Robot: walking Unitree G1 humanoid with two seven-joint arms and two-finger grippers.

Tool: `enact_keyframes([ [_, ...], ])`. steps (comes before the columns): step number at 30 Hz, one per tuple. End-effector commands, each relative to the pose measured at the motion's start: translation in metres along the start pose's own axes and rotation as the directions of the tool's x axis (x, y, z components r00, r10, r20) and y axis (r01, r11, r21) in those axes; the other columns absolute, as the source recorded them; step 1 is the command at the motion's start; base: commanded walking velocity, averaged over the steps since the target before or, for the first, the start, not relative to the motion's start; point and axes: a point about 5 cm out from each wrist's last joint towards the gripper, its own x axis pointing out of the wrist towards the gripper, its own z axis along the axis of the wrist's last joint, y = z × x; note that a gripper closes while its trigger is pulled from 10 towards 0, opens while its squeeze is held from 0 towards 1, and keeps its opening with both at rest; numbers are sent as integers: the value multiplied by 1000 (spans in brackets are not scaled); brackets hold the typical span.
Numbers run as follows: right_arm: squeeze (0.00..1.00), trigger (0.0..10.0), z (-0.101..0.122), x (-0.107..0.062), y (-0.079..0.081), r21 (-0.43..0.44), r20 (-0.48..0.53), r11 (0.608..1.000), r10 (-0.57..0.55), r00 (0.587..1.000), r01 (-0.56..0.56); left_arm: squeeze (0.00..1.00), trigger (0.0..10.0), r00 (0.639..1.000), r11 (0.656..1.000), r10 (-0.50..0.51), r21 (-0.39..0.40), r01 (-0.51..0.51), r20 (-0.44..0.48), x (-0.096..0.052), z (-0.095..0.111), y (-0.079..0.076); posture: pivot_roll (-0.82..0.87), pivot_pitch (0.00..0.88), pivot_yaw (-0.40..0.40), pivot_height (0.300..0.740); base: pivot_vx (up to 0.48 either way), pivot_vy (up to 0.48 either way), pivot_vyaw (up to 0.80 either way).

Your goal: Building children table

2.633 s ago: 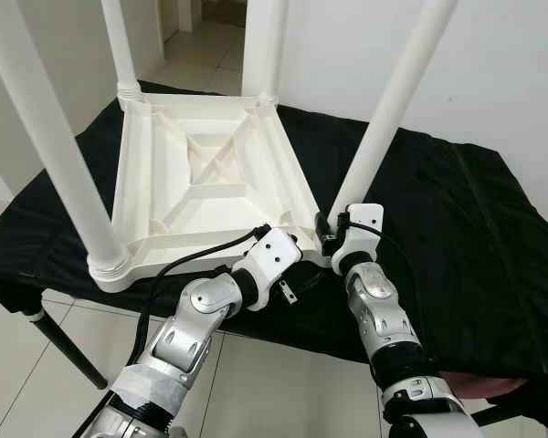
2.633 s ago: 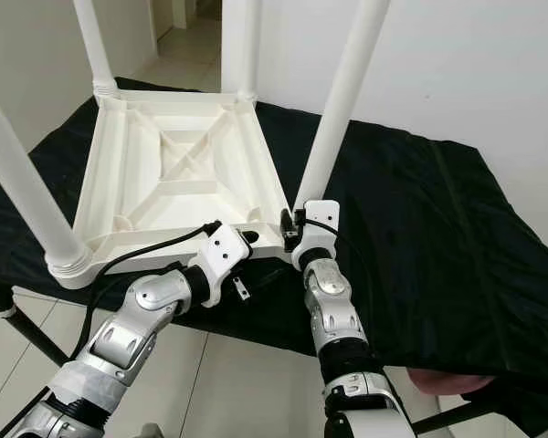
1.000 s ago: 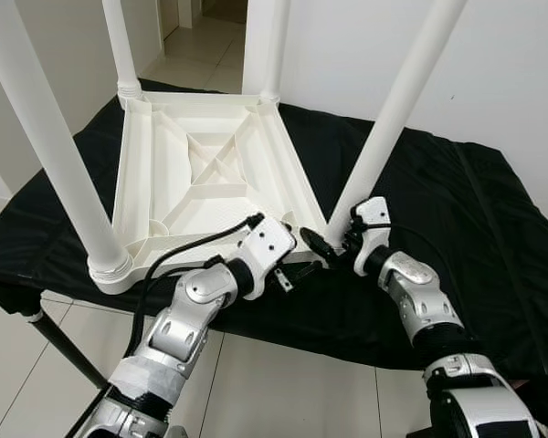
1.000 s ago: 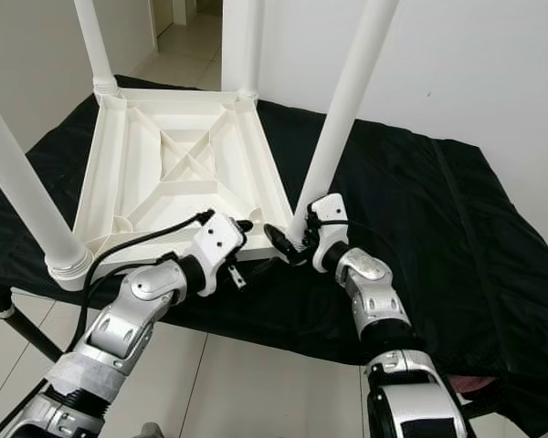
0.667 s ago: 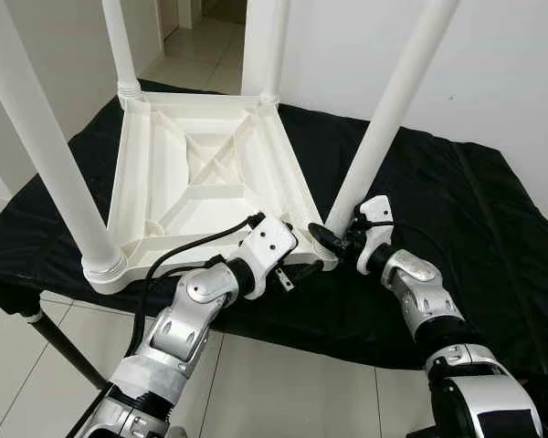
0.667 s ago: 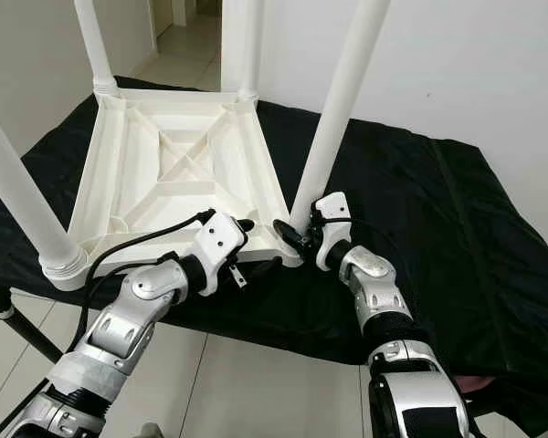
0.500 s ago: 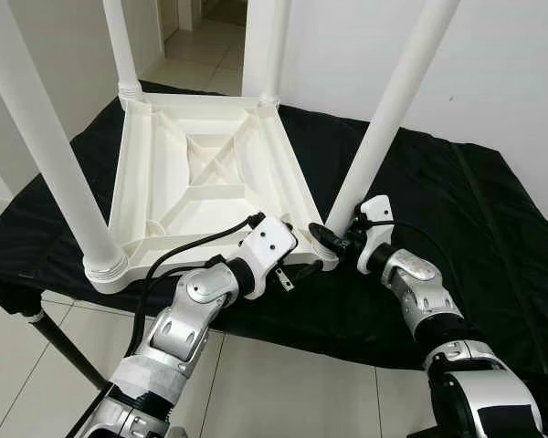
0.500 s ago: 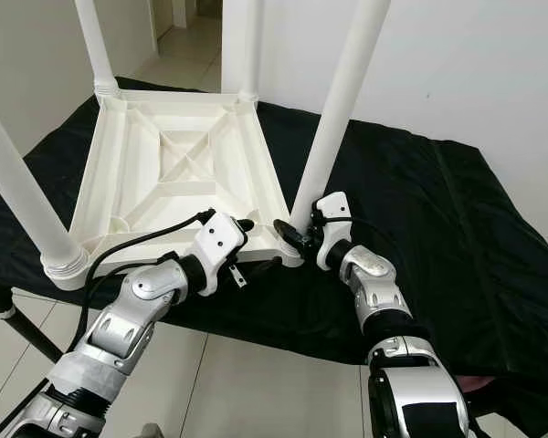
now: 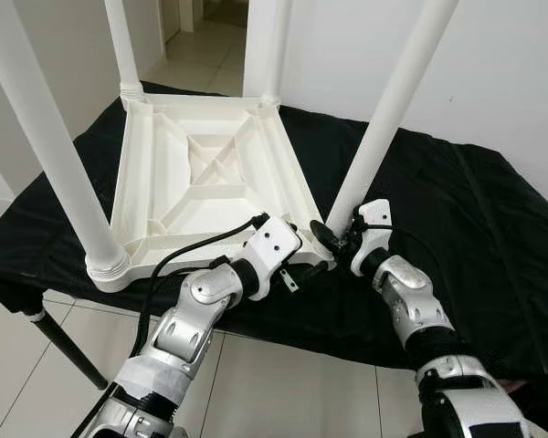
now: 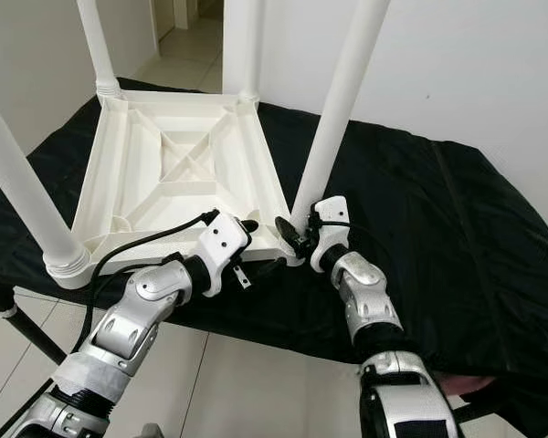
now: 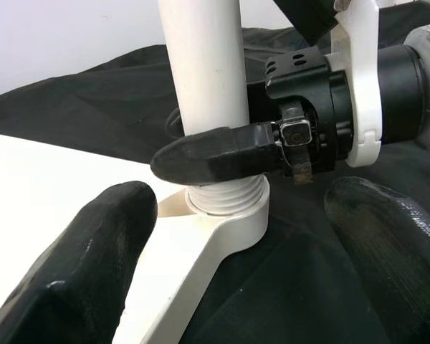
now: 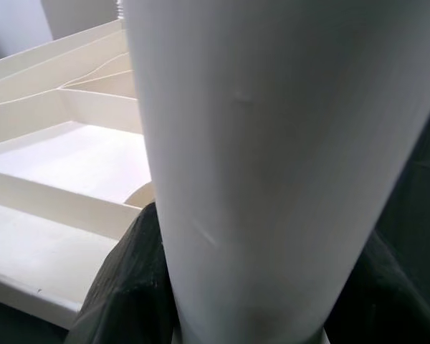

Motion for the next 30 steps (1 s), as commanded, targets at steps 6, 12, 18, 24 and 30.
enact_keyframes([
  [6,0,10000,-8,-11,4,42,-46,975,-217,975,219,0,10000,1000,1000,11,-18,-12,-9,1,-3,-3,-28,0,-81,740,0,0,0],
  [12,0,10000,-11,-24,2,35,-63,881,-469,881,472,0,10000,1000,1000,8,-23,-8,-7,2,-3,-4,-34,0,-81,740,0,0,0],
  [18,0,10000,-3,-39,25,23,-10,837,-547,837,547,0,10000,1000,1000,6,-24,-6,-9,1,-4,-3,-35,0,-77,740,0,0,0],
  [24,0,10000,4,-50,17,22,-18,792,-609,793,609,0,10000,1000,1000,5,-20,-5,-14,1,-4,-1,-45,0,-70,740,0,0,0],
  [30,1000,10000,5,-45,22,35,-17,801,-598,801,598,0,10000,1000,1000,7,-19,-7,-12,2,-3,0,-40,0,-69,740,0,0,0],
])
